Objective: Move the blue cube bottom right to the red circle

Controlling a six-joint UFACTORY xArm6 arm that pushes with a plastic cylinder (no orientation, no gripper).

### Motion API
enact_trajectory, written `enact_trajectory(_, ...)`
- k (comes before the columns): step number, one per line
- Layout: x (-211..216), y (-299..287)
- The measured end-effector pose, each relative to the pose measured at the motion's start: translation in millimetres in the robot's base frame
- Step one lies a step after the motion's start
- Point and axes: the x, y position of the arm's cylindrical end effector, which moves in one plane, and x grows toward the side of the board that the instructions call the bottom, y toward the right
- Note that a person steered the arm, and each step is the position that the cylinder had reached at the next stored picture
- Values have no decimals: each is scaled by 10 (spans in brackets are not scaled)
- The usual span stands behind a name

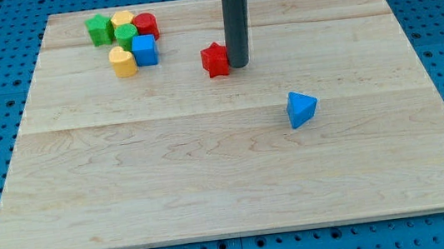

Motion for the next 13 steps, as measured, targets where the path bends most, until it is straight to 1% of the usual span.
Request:
enact_trajectory(1,-423,11)
enact_trajectory(2,-701,-329)
enact_trajectory(3,-1022,-530)
enact_trajectory(4,-1194,-849)
enact_trajectory(5,-1107,-1351)
enact_trajectory(6,-1060,-1482)
enact_trajectory(7,-839,-1661)
enact_trajectory(10,-320,-1341)
enact_trajectory(11,54,-1502)
enact_trajectory(12,137,-1492)
enact_trajectory(13,62,-1254)
